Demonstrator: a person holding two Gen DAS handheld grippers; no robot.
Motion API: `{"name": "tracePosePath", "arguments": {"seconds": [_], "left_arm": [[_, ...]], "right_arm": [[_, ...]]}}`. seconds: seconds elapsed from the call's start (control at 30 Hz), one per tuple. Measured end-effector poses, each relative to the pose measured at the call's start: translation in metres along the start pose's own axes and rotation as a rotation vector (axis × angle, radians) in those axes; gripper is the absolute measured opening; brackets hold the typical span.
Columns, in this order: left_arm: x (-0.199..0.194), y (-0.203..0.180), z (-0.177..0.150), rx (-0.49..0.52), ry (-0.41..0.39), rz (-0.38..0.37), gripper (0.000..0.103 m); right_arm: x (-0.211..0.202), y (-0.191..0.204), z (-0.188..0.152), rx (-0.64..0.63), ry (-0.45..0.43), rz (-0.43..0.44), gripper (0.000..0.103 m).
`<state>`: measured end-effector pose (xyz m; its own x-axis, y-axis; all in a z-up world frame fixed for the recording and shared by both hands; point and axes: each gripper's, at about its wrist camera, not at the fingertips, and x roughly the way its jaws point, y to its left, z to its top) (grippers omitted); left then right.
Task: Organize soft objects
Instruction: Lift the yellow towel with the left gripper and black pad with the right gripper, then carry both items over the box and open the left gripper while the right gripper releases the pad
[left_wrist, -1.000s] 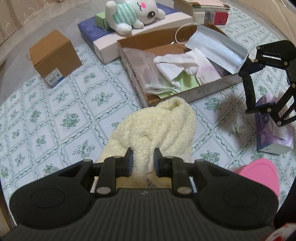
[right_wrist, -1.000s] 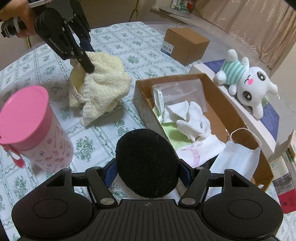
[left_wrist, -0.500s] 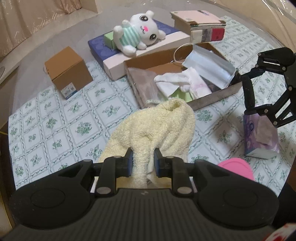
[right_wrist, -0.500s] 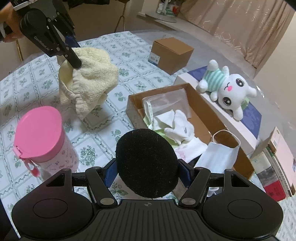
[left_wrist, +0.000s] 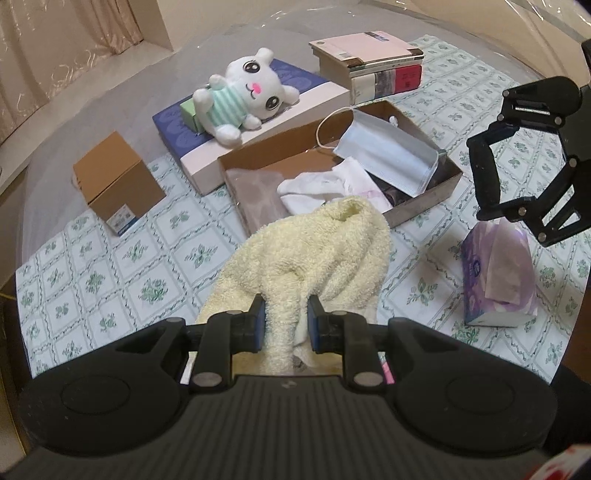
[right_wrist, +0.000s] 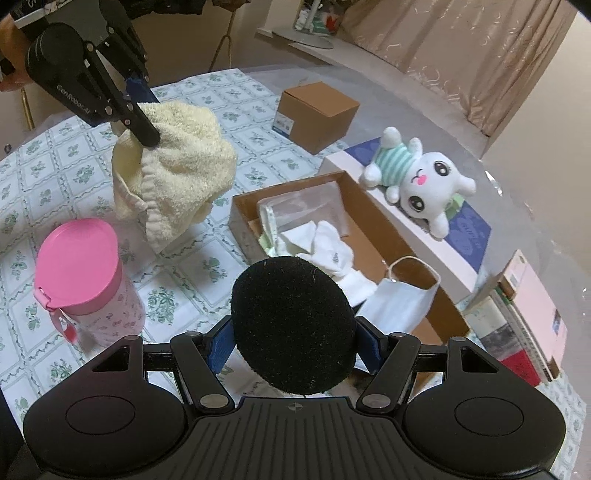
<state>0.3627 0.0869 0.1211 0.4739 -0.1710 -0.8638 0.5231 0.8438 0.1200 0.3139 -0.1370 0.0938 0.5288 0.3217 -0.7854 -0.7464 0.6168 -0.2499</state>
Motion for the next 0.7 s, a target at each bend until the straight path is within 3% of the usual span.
{"name": "tracePosePath", "arguments": {"seconds": [0.33,0.7], "left_arm": [[0.012,-0.018,0.026,0.018,-0.020,-0.012,0.020],[0.040,-0.020,0.076,-0.045,-0.073,-0.023,0.020]], "right_arm": [[-0.005,-0.020,-0.008,0.019,0.006,-0.033,0.067],[0.009,-0.065,-0.014,0.098,0.017,-0.067,0.067]]}}
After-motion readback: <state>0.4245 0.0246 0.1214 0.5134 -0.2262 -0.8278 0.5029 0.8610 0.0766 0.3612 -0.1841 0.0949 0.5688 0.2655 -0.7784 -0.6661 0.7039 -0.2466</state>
